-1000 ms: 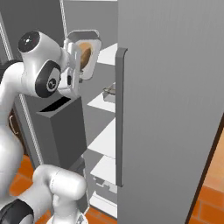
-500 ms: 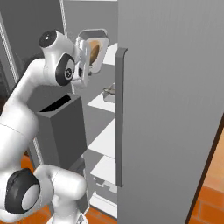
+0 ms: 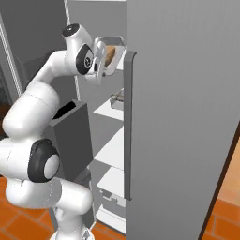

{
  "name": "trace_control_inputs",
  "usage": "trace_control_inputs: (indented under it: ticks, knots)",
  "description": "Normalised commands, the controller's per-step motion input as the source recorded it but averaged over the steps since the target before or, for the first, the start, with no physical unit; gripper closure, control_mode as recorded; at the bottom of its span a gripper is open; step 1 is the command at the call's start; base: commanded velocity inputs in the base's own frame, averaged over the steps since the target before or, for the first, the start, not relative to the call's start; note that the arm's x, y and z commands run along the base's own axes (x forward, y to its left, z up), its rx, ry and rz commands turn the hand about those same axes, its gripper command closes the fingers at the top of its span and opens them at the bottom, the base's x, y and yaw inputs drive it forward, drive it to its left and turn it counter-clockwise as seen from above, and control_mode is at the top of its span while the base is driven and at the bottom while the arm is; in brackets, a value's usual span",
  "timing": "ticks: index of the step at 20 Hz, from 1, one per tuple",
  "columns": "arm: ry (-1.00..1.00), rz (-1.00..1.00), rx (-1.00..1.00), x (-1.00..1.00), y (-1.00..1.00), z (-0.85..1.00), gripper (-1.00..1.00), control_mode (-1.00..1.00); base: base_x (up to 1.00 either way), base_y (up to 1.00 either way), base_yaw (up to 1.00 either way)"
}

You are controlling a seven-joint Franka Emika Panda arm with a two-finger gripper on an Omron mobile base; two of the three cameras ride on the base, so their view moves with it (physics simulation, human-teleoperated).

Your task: Take the meat container that has the fish and place it on the second highest rack of the freezer. Then take the vegetable container that has the sweet potato and squash and place it on the highest rack of the freezer.

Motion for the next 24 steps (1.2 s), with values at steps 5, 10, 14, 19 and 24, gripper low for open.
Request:
trace_control_inputs:
  ticks: [5,10,14,19,24]
  knots:
    - [0.22,-0.01,0.04,0.95,-0.12,-0.01,1.00,-1.00,0.00,0.00,0.00]
    - [0.15,-0.06,0.07,1.00,-0.20,0.00,1.00,-1.00,0.00,0.00,0.00]
    - [0.02,-0.05,0.00,1.00,-0.27,-0.06,1.00,-1.00,0.00,0.00,0.00]
    - [-0.05,-0.01,-0.03,0.99,-0.28,-0.34,-1.00,-1.00,0.00,0.00,0.00]
    - [-0.33,0.02,-0.11,-0.72,-0.25,-0.89,-1.00,-1.00,0.00,0.00,0.00]
